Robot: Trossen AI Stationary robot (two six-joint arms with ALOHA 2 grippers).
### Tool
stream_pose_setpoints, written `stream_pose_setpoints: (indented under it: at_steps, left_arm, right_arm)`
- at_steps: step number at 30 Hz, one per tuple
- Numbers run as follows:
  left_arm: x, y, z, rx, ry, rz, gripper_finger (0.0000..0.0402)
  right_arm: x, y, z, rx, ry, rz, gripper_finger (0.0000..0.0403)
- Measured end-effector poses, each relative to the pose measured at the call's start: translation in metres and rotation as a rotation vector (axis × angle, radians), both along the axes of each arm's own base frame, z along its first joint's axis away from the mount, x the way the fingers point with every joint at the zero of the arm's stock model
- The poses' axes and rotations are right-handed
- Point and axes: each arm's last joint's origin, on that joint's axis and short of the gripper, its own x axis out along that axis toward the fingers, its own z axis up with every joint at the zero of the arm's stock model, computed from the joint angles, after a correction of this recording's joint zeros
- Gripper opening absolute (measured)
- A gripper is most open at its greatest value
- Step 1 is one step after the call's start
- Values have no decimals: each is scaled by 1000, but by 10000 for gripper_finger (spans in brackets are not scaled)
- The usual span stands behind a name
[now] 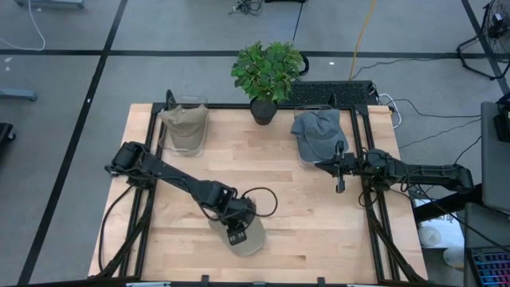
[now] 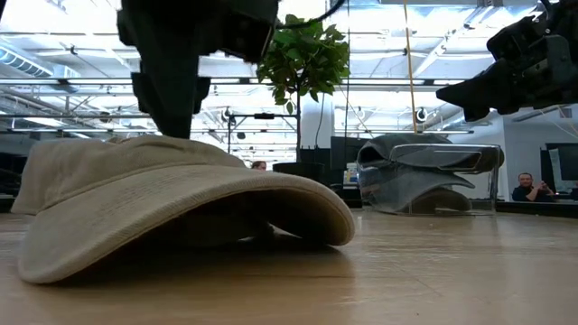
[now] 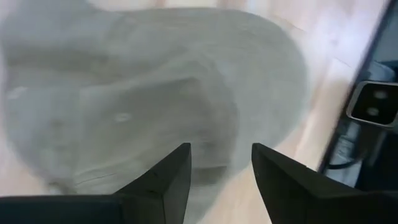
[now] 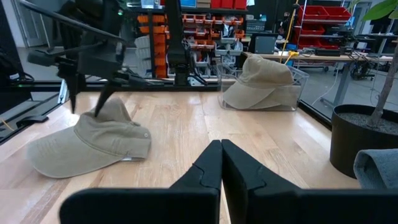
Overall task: Pick & Place hat
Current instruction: Put the brown cap into the left transparent bin
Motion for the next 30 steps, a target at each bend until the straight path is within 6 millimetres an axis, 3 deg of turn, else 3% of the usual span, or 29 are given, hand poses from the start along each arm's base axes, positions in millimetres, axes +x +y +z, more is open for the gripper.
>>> stream_pose_setpoints:
  at_steps: [5, 23, 30]
  left_arm:
    - [-2, -9, 0, 42, -34, -18, 177]
    - [-2, -7, -1, 112, -49, 5, 177]
    - [4, -10, -24, 86, 16, -30, 177]
  right_arm:
    - [0, 0, 0, 0, -1, 0, 0]
    - [0, 0, 0, 0, -1, 0, 0]
    - [0, 0, 0, 0, 0, 0, 0]
